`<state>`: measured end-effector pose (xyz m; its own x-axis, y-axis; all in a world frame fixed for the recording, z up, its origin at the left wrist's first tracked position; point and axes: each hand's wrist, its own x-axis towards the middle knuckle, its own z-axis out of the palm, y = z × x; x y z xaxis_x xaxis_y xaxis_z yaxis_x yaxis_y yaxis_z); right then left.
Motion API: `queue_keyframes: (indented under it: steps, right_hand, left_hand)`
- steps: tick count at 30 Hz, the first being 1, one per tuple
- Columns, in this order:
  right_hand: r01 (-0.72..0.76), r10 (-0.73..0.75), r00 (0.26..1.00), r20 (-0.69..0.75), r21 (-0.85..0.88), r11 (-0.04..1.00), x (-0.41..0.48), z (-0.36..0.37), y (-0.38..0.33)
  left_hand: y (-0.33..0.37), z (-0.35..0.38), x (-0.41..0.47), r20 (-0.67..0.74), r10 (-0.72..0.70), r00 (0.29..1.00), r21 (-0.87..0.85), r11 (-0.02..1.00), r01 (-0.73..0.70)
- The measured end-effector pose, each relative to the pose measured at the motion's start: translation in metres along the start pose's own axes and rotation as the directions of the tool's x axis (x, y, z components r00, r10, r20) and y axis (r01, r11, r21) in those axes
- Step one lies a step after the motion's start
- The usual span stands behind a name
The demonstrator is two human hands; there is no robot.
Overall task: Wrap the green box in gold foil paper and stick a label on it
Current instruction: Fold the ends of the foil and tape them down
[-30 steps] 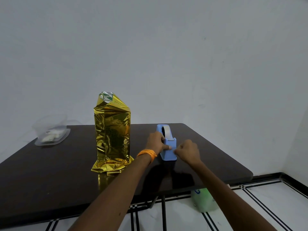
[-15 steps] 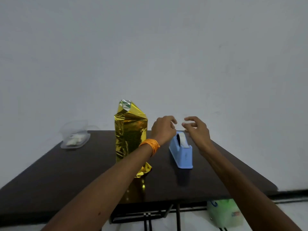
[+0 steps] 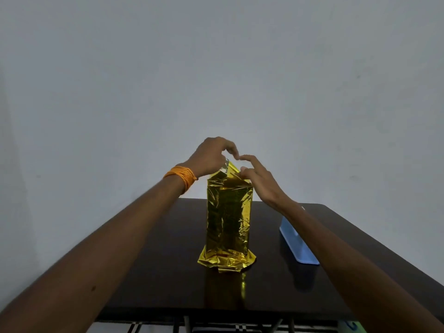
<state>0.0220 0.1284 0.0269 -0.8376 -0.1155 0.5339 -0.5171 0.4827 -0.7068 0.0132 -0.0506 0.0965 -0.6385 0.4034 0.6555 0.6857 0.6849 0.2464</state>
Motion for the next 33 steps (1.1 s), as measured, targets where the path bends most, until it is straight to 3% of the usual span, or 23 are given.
queue_keyframes:
  steps: [5,14,16,18,20,23,27,29,33]
  right_hand:
    - [-0.011,0.01,0.999,-0.031,-0.036,0.999,0.002,0.008,0.013]
    - [0.015,-0.017,0.999,-0.043,-0.053,0.999,0.0,0.005,0.019]
    - [0.014,-0.017,0.998,-0.054,-0.055,0.998,0.001,0.007,0.021]
    - [0.021,-0.024,0.998,-0.058,-0.05,0.999,0.001,0.009,0.021]
    - [0.027,-0.029,0.998,-0.059,-0.041,0.999,0.001,0.01,0.021]
    - [0.011,-0.012,0.998,-0.063,-0.02,1.0,0.001,0.01,0.02]
    - [0.011,-0.011,0.998,-0.062,-0.004,1.0,0.0,0.01,0.021]
    - [0.013,-0.013,0.998,-0.058,-0.002,1.0,0.0,0.011,0.021]
    - [0.007,-0.006,0.998,-0.067,0.004,1.0,-0.001,0.01,0.019]
  left_hand:
    - [-0.036,0.002,-0.003,0.245,-0.013,0.97,0.178,0.984,-0.032]
    - [-0.04,-0.006,0.022,0.164,0.009,0.986,0.175,0.984,-0.038]
    - [-0.042,-0.005,0.019,0.106,-0.04,0.994,0.064,0.997,0.033]
    - [-0.046,-0.003,0.013,-0.005,-0.132,0.991,-0.192,0.973,0.129]
    - [-0.05,-0.004,0.008,-0.126,-0.252,0.959,-0.428,0.886,0.177]
    - [-0.063,0.002,-0.004,-0.245,-0.417,0.875,-0.593,0.779,0.205]
    - [-0.079,0.031,-0.039,-0.13,-0.6,0.789,-0.749,0.581,0.318]
    - [-0.078,0.045,-0.054,-0.018,-0.587,0.81,-0.778,0.517,0.357]
    - [-0.069,0.061,-0.057,0.059,-0.481,0.875,-0.766,0.54,0.348]
